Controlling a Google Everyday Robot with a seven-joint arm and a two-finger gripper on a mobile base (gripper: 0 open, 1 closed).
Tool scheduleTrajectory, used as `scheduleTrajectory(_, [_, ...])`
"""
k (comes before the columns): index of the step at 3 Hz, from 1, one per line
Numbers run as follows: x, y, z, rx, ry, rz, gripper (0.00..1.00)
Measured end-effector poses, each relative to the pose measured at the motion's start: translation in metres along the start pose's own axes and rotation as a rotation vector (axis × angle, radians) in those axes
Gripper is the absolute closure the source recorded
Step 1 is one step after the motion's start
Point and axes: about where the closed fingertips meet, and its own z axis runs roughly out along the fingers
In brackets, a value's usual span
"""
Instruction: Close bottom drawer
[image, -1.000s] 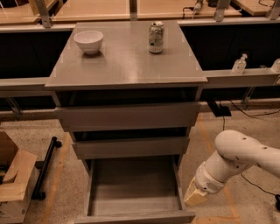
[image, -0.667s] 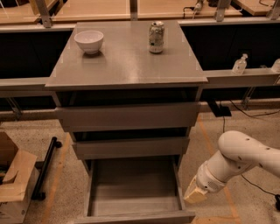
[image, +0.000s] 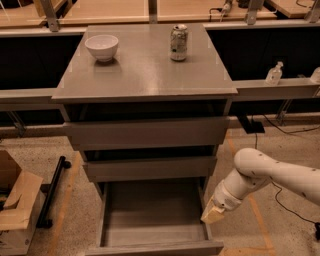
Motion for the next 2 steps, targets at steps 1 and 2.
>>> scheduleTrajectory(1, [0.0105,-0.0283,0.0425,-0.074,0.044,0.031,1.0])
scheduleTrajectory(2, [0.0127,-0.0286,0.0511,-0.088,0.044,0.036,1.0])
